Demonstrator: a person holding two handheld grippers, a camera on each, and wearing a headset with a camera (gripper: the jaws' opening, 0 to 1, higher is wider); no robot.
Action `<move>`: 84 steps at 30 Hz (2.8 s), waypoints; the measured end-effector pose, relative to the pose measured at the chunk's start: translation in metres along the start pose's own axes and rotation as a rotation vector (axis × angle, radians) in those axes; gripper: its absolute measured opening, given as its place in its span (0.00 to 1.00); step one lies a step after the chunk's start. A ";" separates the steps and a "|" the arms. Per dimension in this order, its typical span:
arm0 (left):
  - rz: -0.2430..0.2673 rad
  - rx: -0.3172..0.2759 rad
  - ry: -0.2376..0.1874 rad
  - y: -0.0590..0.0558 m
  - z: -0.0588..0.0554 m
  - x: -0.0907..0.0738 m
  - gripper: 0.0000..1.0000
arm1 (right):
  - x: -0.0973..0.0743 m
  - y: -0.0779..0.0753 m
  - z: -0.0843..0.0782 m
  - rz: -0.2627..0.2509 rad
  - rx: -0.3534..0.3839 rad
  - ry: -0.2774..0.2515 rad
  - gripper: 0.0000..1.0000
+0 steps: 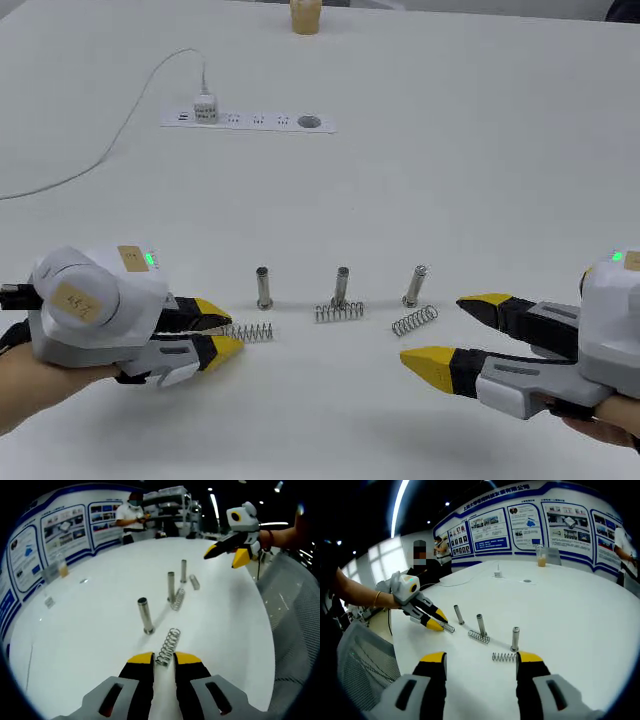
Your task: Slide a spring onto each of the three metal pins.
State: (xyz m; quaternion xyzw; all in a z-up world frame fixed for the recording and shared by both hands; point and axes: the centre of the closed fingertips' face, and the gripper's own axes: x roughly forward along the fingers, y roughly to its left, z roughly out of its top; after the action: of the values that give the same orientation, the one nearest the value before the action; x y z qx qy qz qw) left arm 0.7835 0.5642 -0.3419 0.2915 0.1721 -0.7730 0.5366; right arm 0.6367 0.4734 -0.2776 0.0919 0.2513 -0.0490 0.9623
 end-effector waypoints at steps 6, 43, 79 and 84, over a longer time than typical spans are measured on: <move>-0.017 0.026 0.005 -0.002 -0.001 0.000 0.12 | 0.000 -0.003 0.000 -0.012 0.002 0.000 0.56; 0.088 -0.191 -0.321 -0.033 0.066 -0.033 0.10 | 0.015 0.040 0.055 0.109 0.265 -0.199 0.46; 0.057 -0.296 -0.574 -0.056 0.124 -0.052 0.10 | 0.034 0.073 0.087 0.282 0.586 -0.300 0.23; 0.053 -0.306 -0.586 -0.056 0.125 -0.054 0.10 | 0.034 0.073 0.089 0.288 0.605 -0.312 0.20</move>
State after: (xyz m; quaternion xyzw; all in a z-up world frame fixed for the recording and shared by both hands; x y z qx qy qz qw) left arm 0.7119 0.5512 -0.2140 -0.0230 0.1168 -0.7749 0.6208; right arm 0.7188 0.5256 -0.2065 0.3982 0.0601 0.0013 0.9153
